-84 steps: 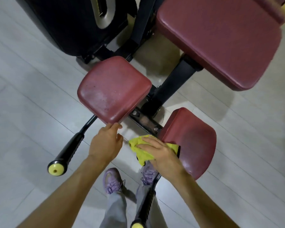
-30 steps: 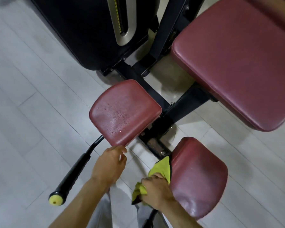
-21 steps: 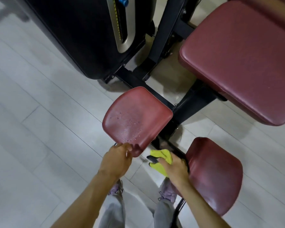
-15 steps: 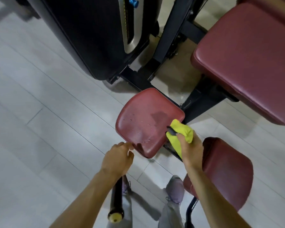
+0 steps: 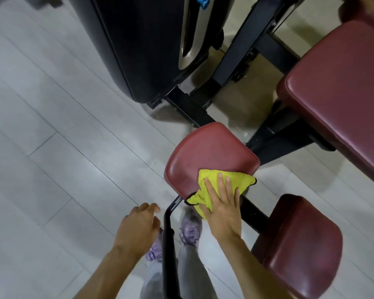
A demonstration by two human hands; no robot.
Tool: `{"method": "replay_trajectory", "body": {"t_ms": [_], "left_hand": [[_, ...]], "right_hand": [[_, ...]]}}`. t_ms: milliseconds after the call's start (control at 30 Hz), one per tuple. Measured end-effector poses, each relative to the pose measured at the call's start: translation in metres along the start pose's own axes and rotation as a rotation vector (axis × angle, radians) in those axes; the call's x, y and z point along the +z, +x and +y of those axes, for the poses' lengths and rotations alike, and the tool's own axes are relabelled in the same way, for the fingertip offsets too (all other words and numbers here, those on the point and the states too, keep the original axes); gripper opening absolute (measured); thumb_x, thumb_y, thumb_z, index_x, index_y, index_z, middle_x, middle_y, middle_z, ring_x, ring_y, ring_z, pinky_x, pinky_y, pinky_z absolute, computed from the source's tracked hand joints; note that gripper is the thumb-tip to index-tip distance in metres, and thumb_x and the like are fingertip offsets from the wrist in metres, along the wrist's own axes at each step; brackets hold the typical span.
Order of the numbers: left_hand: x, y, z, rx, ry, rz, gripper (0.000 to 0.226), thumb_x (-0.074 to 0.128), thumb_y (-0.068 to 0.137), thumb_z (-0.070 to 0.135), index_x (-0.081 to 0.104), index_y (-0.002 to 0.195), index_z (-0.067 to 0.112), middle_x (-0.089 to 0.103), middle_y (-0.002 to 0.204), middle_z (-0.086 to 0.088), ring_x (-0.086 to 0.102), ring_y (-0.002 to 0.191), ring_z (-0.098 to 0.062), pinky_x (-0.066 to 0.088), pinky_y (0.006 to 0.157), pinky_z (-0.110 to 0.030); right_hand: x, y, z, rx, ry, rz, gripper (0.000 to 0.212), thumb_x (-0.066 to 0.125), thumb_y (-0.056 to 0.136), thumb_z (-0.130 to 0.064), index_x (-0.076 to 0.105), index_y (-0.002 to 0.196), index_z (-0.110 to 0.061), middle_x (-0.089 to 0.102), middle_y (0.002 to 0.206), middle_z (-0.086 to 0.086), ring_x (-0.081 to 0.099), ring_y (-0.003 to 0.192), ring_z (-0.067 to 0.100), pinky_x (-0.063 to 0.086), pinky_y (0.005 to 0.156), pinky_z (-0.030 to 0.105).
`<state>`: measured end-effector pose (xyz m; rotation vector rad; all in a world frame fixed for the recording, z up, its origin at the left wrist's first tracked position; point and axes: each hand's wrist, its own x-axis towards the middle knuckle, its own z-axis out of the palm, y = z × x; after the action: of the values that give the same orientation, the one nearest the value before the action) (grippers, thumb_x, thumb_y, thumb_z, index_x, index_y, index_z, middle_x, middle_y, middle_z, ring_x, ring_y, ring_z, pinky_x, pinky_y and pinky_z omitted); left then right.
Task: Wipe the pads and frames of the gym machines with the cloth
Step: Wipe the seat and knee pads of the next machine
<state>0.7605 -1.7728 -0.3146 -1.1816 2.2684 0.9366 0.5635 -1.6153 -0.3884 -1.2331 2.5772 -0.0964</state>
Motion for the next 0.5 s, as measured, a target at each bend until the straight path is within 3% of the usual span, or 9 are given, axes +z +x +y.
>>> {"method": "replay_trajectory", "body": {"t_ms": [167, 267, 367, 433, 500], "left_hand": [[0.009, 0.023, 0.015, -0.007, -0.122, 0.113, 0.031, 0.053, 0.099, 0.017, 0.062, 0.129, 0.021, 0.066, 0.12, 0.003, 0.061, 0.108, -0.019, 0.053, 0.091, -0.036], [0.013, 0.042, 0.021, -0.042, -0.218, 0.2, 0.034, 0.056, 0.096, 0.012, 0.062, 0.129, 0.018, 0.067, 0.12, -0.001, 0.061, 0.107, -0.024, 0.053, 0.091, -0.039], [0.013, 0.056, 0.024, -0.109, -0.268, 0.266, 0.039, 0.058, 0.095, 0.011, 0.058, 0.134, 0.017, 0.064, 0.125, -0.003, 0.06, 0.112, -0.026, 0.054, 0.091, -0.042], [0.011, 0.061, 0.024, -0.136, -0.288, 0.272, 0.042, 0.058, 0.096, 0.01, 0.055, 0.136, 0.017, 0.062, 0.129, -0.004, 0.06, 0.115, -0.027, 0.054, 0.091, -0.044], [0.009, 0.064, 0.024, -0.159, -0.285, 0.254, 0.042, 0.058, 0.095, 0.011, 0.054, 0.137, 0.018, 0.062, 0.13, -0.005, 0.059, 0.116, -0.028, 0.053, 0.091, -0.044]], "right_hand": [[-0.01, 0.097, 0.042, 0.169, -0.05, 0.056, 0.08, 0.035, 0.092, -0.068, 0.021, 0.163, -0.035, 0.015, 0.172, 0.007, 0.013, 0.158, 0.033, 0.012, 0.125, 0.062], [-0.025, 0.15, 0.063, 0.363, 0.089, -0.023, 0.071, 0.042, 0.099, -0.061, 0.025, 0.162, -0.032, 0.023, 0.17, 0.004, 0.012, 0.158, 0.031, 0.008, 0.125, 0.064], [-0.023, 0.129, 0.054, 0.253, 0.119, 0.121, 0.061, 0.045, 0.101, -0.053, 0.042, 0.156, -0.028, 0.035, 0.165, 0.005, 0.024, 0.155, 0.033, 0.017, 0.122, 0.065], [-0.015, 0.08, 0.025, 0.142, 0.115, 0.146, 0.062, 0.049, 0.099, -0.051, 0.039, 0.157, -0.035, 0.027, 0.169, 0.001, 0.021, 0.157, 0.029, 0.016, 0.124, 0.061], [-0.006, 0.027, -0.01, 0.007, 0.063, 0.055, 0.077, 0.063, 0.091, -0.049, 0.031, 0.16, -0.038, 0.015, 0.172, -0.002, 0.012, 0.159, 0.026, 0.015, 0.126, 0.059]]}}
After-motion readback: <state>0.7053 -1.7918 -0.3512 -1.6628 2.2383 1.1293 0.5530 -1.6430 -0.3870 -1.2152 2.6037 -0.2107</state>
